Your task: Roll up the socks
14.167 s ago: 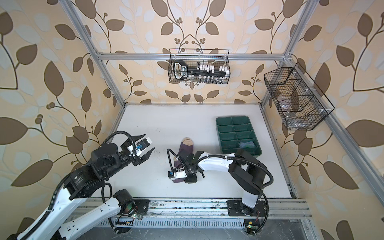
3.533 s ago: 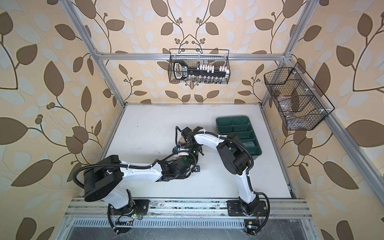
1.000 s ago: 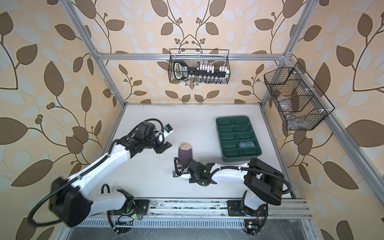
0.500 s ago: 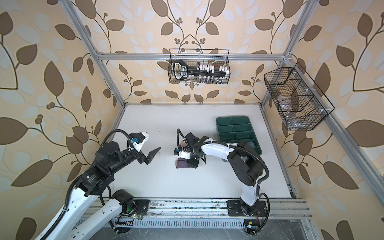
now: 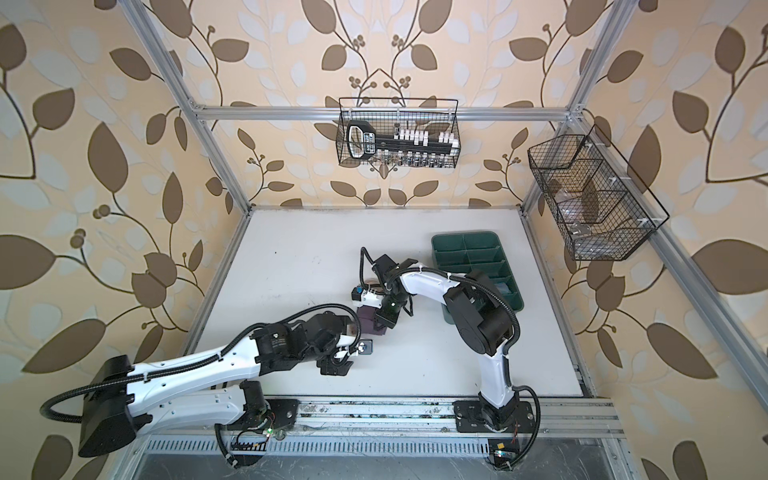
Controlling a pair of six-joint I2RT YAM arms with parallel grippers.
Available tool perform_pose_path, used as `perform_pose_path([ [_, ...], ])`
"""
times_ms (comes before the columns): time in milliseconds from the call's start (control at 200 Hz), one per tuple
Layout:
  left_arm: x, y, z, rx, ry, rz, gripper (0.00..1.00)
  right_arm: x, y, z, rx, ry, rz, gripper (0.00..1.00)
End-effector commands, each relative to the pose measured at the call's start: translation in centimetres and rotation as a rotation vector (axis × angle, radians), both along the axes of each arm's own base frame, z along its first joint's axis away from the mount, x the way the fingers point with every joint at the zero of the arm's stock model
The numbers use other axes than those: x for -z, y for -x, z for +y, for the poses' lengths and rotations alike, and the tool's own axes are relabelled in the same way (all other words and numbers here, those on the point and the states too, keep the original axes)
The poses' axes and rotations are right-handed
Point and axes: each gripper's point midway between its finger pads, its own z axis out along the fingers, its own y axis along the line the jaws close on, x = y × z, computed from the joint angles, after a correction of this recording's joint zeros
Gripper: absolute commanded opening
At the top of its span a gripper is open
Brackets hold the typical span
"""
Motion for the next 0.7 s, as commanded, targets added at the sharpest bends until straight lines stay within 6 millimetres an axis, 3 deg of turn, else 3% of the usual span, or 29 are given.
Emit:
perform_pose_path([
  [0,-1.1,-3.7,-1.7,-0.044,0.043,-0.200,0.94,2.0,0.7,-1.3,-0.018,0.076,0.043,0.02],
  [115,0.1,-5.2,-2.3,-0.089,-0.003,-0.218,0.83,1.9,0.8,-1.2,-0.021,0.073,0.044,0.02],
  [430,4.9,-5.6,-3.2,-0.094,-0.108,-0.130,0.50,1.2,0.7,-1.1,-0.021,0.055,0.036,0.03],
  [550,5.8,-5.6,-3.2,-0.105,-0.129,-0.091,0.26,1.0,0.5,-1.2,-0.016,0.053,0.025,0.04],
  [695,5.5,-6.4,-2.3,-0.162,-0.122,0.012,0.11,-1.4,-0.6,-1.1,0.021,-0.019,-0.077,0.13],
])
